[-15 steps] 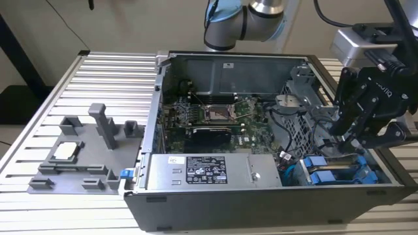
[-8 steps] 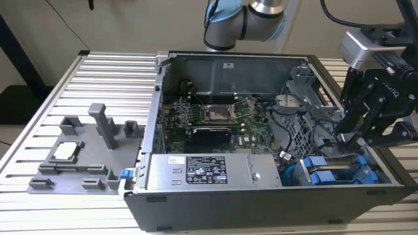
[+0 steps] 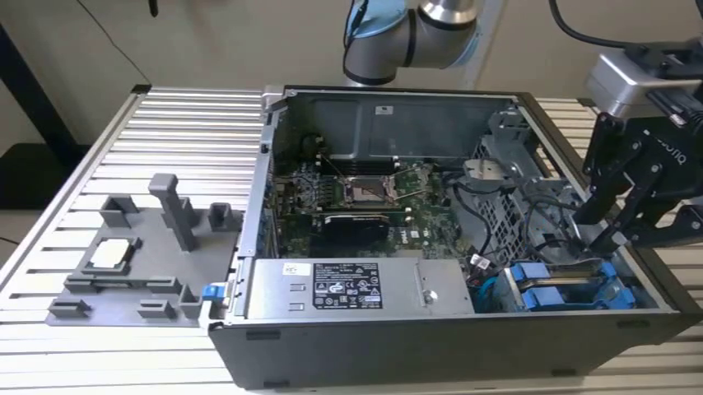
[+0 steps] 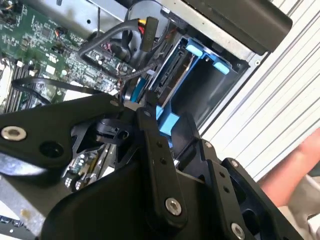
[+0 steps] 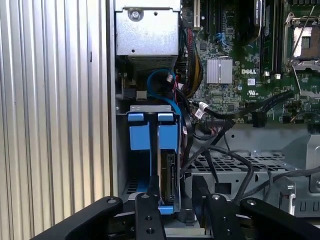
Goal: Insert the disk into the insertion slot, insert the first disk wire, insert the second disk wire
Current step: 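Insert the disk into the insertion slot, then insert the first disk wire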
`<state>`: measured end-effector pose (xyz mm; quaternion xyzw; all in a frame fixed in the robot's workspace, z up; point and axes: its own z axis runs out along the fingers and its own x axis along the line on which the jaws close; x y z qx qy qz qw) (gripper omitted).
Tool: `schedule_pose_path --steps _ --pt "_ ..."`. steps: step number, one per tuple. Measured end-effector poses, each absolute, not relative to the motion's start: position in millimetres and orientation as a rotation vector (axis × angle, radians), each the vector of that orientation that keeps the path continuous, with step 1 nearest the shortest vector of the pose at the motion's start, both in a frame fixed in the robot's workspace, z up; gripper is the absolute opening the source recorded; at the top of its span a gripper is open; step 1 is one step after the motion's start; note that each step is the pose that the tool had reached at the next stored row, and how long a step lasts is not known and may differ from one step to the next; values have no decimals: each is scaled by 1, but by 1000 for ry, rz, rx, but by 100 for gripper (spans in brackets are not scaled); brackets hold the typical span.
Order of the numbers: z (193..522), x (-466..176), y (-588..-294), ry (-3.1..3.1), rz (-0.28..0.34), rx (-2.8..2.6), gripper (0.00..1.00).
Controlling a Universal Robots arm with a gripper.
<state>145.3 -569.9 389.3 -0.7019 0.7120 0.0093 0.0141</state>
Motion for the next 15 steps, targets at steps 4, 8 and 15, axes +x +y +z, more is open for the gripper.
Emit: schedule_pose_path --steps 4,8,15 --pt "389 147 -570 2217 29 -2186 40" --pt "389 149 -570 2217 29 -2186 40" --pt "388 153 -570 2216 29 -2187 40"
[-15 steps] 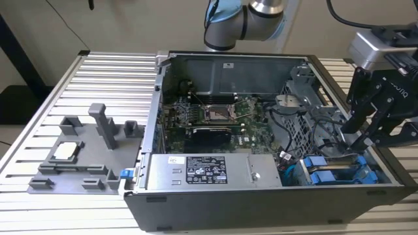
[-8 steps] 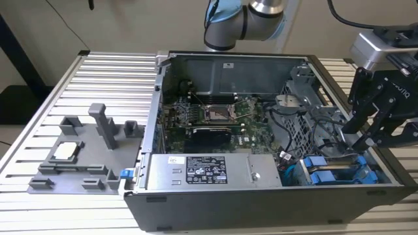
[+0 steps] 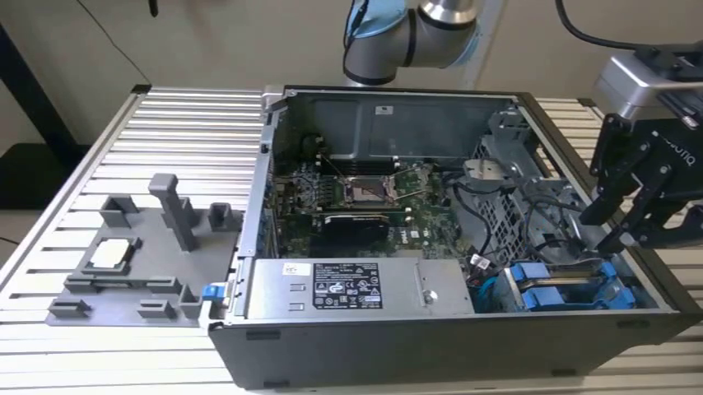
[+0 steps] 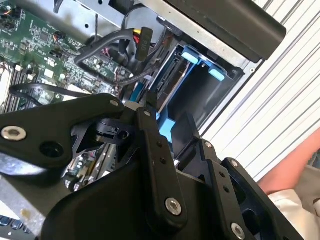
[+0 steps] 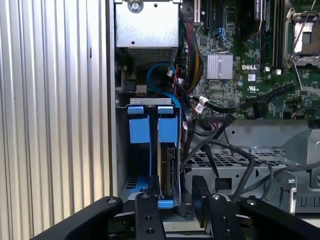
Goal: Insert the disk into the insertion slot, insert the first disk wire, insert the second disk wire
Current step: 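Insert the first disk wire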
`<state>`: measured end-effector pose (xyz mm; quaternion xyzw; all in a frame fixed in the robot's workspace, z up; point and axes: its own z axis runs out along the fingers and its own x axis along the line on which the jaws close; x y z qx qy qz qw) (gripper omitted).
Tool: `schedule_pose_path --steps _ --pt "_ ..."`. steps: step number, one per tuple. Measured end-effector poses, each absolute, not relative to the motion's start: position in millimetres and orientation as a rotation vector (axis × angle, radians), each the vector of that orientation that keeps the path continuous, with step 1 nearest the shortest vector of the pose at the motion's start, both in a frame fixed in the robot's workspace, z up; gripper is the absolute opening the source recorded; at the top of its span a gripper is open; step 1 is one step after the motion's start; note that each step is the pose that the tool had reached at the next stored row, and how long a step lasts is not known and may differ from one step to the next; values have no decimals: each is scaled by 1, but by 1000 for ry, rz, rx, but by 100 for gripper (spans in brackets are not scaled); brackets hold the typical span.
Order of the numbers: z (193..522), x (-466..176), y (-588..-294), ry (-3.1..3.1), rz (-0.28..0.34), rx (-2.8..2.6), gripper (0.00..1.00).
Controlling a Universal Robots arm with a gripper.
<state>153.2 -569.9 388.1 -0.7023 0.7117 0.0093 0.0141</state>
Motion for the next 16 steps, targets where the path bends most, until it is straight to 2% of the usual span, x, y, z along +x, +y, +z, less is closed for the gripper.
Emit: schedule_pose_path --steps 16 --pt "387 158 -570 2215 29 -2187 40"
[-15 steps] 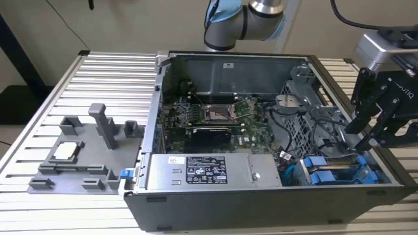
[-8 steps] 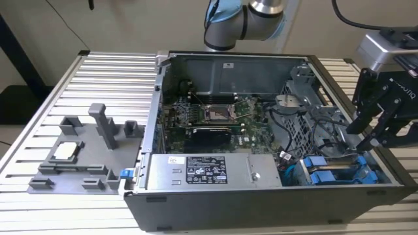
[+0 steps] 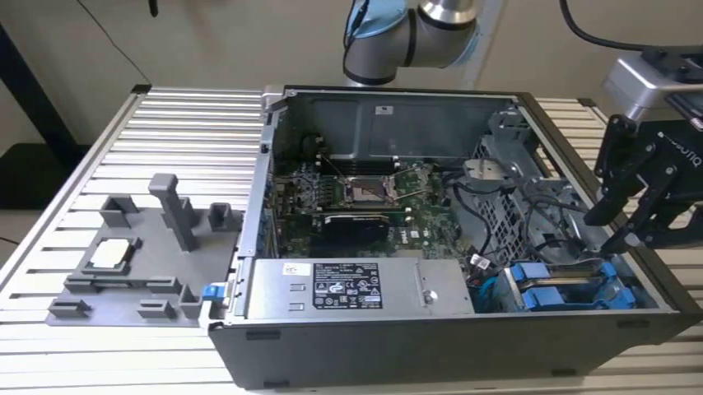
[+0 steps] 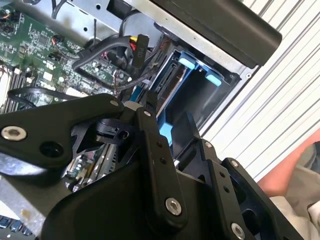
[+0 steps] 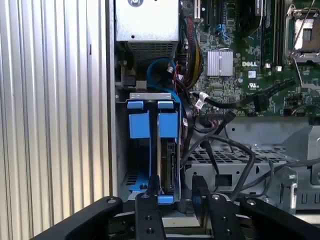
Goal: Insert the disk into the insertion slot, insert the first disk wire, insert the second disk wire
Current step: 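Insert the first disk wire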
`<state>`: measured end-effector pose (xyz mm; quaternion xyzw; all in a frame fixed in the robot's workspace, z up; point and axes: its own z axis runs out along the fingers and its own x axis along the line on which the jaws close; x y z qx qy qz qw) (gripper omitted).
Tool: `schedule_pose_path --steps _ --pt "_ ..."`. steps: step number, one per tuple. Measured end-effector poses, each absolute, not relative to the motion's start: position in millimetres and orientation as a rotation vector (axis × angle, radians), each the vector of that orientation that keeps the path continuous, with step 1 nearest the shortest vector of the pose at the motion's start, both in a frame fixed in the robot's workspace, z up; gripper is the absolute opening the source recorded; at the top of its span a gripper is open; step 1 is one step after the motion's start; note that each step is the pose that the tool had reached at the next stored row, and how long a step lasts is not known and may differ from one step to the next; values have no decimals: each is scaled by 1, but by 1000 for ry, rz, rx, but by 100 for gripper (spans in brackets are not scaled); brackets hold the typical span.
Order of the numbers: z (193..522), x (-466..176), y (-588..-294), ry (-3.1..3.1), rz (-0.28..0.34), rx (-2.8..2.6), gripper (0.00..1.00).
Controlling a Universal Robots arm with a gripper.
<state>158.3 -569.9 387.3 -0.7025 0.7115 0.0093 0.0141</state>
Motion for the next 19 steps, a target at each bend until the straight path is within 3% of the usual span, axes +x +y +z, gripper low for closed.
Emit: schedule_pose_path --steps 19 --pt "387 160 -570 2215 29 -2187 40"
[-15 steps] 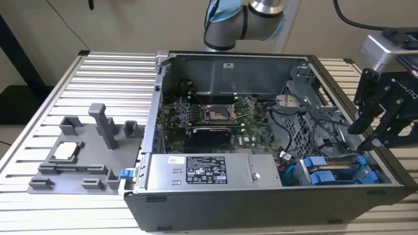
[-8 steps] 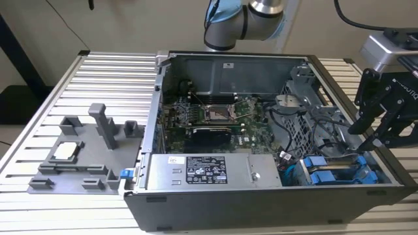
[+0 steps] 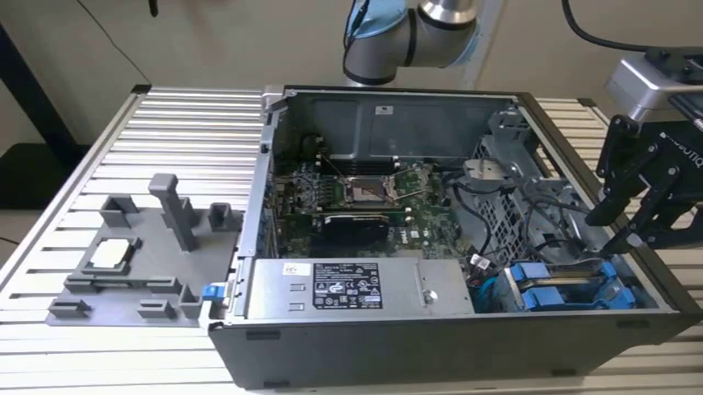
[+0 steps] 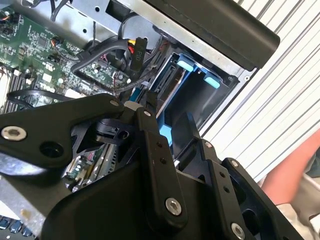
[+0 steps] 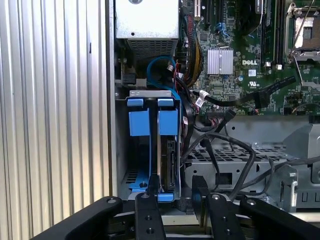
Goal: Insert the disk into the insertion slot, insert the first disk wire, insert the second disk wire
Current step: 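Insert the first disk wire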
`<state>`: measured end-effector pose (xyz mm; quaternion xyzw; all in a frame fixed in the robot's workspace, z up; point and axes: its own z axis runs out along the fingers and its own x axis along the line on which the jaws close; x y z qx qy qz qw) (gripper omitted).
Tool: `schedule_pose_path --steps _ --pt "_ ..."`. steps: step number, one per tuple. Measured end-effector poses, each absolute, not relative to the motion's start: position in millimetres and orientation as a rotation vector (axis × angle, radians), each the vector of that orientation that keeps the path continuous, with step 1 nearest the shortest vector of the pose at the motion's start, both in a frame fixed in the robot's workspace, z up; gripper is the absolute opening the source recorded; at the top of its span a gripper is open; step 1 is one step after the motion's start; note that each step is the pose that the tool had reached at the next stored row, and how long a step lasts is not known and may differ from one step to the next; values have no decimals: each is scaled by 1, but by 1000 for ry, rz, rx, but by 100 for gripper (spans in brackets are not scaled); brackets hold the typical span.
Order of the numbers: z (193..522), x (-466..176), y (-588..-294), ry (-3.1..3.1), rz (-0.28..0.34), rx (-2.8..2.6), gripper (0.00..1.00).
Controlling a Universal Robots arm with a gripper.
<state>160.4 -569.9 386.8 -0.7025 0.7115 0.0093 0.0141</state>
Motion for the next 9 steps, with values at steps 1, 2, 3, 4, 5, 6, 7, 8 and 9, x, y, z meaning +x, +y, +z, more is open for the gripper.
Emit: schedule_pose_path --steps 1,2,3,4,5,6,7,8,9 --pt "387 160 -570 2215 29 -2187 40" --pt "386 160 -570 2215 30 -2187 40" --pt "385 161 -570 2215 30 -2187 40" --pt "385 161 -570 2213 34 -2185 40" --pt "385 162 -570 2206 48 -2179 40" --pt "385 162 -570 2197 68 -2169 40" --pt "385 163 -570 2188 87 -2160 40" --pt "385 164 -570 2178 106 -2150 40" --pt "385 165 -570 2169 124 -2142 40"
